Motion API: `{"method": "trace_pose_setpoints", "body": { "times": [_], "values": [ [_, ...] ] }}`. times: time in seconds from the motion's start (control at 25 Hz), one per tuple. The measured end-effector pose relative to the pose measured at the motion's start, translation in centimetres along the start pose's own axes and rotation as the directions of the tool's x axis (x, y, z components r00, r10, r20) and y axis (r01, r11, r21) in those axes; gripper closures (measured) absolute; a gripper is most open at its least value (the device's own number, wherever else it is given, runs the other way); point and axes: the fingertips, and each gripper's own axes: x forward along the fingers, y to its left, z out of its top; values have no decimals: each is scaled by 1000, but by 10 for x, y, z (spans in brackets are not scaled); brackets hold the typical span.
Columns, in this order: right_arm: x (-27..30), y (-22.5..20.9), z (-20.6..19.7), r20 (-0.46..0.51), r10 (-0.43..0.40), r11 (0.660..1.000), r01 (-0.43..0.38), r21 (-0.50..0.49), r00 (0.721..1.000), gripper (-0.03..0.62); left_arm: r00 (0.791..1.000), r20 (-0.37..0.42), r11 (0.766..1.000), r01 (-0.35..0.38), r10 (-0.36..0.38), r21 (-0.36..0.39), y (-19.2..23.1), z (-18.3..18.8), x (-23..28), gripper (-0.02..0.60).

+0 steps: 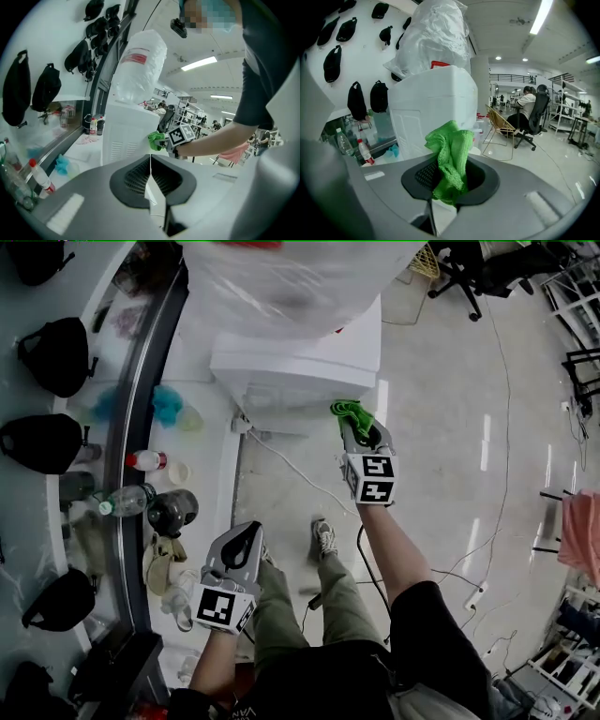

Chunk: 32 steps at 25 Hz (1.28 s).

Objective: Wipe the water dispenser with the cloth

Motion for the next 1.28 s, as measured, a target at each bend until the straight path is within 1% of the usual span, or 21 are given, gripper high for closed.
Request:
{"method": "trace_pose_setpoints", "body": {
  "times": [0.12,0.2,0.28,0.36,0.52,0.6,0.72,0.88,1.04,1.16,1.28],
  "values": [
    [-8,-18,-10,-13,-48,998,48,40,999,502,1000,8,1000,-9,9,-5,-1,-1,1,578],
    [-13,-12,-18,-25,-41,998,42,48,999,502,1000,12,1000,-21,22,-10,3,-2,-1,578],
    [-13,14,-25,-36,12,1000,-11,22,999,502,999,13,999,-34,35,-14,11,-4,-5,578],
    [-7,50,-31,-46,74,997,-74,6,996,502,999,11,999,-47,47,-14,22,-7,-9,578],
    [20,118,-45,-68,164,986,-163,22,984,502,998,12,997,-69,69,-18,46,-12,-19,578],
    [37,148,-50,-79,199,980,-197,29,977,502,997,10,997,-77,77,-19,58,-16,-25,578],
    [65,190,-46,-65,240,971,-239,25,968,502,996,-1,996,-92,92,-22,76,-22,-37,578],
    [98,227,-40,-68,278,960,-279,8,958,502,993,-14,993,-121,121,-18,96,-27,-54,578],
    [127,238,-30,-57,281,959,-282,-10,958,502,990,-28,990,-141,141,-14,108,-31,-61,578],
    [134,230,-29,-66,281,958,-283,-36,958,502,989,-35,989,-144,144,-16,110,-32,-59,578],
    [129,212,-35,-77,274,959,-278,-50,959,502,990,-29,990,-140,140,-20,105,-30,-51,578]
  ]
}}
